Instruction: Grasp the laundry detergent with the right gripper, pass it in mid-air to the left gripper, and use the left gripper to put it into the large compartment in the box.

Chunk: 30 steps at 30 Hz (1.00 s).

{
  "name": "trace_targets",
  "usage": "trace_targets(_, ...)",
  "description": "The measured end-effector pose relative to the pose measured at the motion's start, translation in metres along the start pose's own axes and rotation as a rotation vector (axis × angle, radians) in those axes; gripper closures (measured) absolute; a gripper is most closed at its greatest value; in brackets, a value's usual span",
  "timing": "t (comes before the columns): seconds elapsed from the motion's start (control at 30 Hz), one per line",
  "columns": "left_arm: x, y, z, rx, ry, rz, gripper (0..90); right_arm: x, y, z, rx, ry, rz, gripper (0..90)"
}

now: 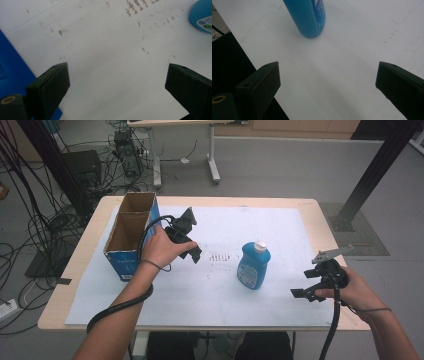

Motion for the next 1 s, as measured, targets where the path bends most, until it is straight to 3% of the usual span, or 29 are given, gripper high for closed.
trace_targets(0.33,0.003,0.0,-0.002,-0.008,0.0,-0.006,6.1,0.007,-0.004,-0.007,-0.034,0.001,0.011,5.0)
trace_targets(1.0,0.009,-0.002,-0.003,-0.011,-0.004,-0.017,6.1,0.021,-0.014,-0.015,-0.057,0.0,0.034,5.0)
Point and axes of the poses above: each handheld gripper's, and its own axes: x roughly forward along the jaws, y roughly out of its top, z roughly to its right, the point moved 3 cm from there along x, roughly forward along the jaws, and after that the axes turned 3 degrees about y, right-handed, at the moved point
